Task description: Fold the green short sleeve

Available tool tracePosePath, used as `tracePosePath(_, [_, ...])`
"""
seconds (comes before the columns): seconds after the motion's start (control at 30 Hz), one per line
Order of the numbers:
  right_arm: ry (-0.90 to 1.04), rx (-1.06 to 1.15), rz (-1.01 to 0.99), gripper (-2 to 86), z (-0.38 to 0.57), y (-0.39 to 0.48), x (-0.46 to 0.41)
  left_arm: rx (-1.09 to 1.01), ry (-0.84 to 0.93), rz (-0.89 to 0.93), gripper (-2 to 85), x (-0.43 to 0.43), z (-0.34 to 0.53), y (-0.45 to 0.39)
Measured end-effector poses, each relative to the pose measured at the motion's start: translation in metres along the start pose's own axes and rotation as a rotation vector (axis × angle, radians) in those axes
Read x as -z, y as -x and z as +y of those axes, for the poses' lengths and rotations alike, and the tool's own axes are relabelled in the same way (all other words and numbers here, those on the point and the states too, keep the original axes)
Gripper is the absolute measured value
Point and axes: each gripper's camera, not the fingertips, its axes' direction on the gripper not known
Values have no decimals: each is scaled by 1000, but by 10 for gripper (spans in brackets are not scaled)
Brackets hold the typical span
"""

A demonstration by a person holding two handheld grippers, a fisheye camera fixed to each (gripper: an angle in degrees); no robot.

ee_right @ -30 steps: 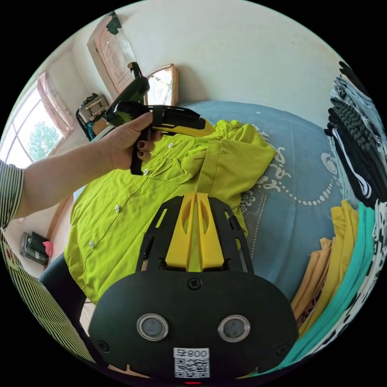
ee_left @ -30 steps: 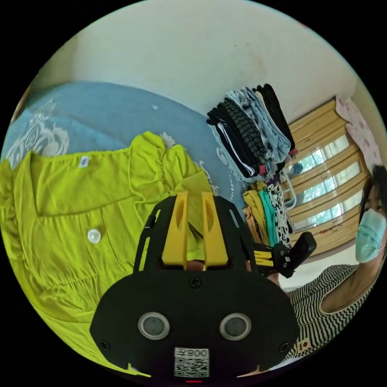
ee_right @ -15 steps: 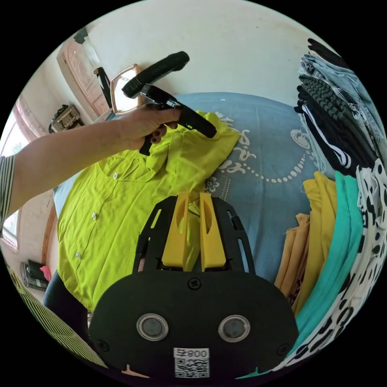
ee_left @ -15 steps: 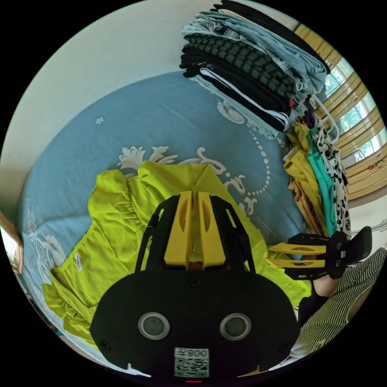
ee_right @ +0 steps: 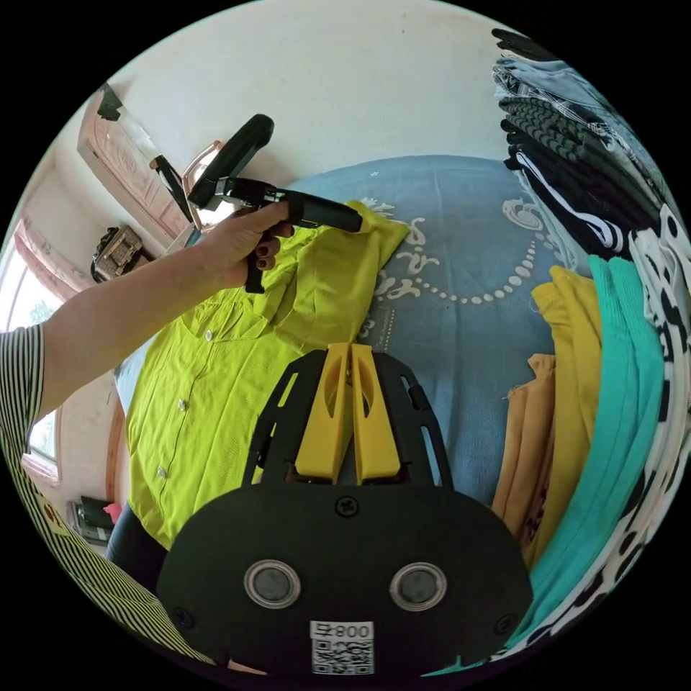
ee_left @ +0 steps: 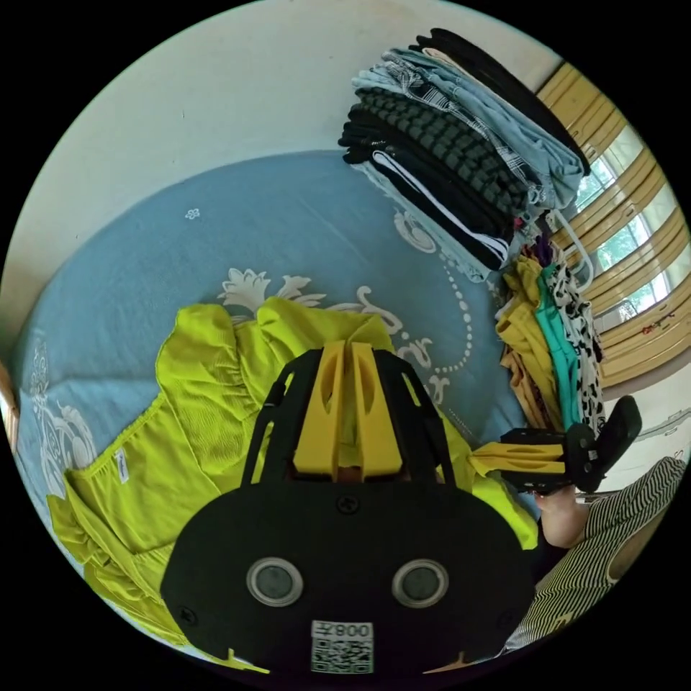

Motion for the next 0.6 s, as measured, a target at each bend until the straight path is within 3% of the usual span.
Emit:
tracePosePath(0.2, [19,21,15,4,-1,-2,-5,-43,-12,103,76,1,-11,2])
tracePosePath(0.33, [27,44,43,4,0,0,-7,-48,81,93,32,-15,-19,0])
tracePosePath(0.47, [27,61,66,4,1,1,-6,-19,-5,154,11,-6,-21,0])
tracePosePath(0.6, [26,79,98,5,3,1,-5,-10,23,128,9,-17,-19,0])
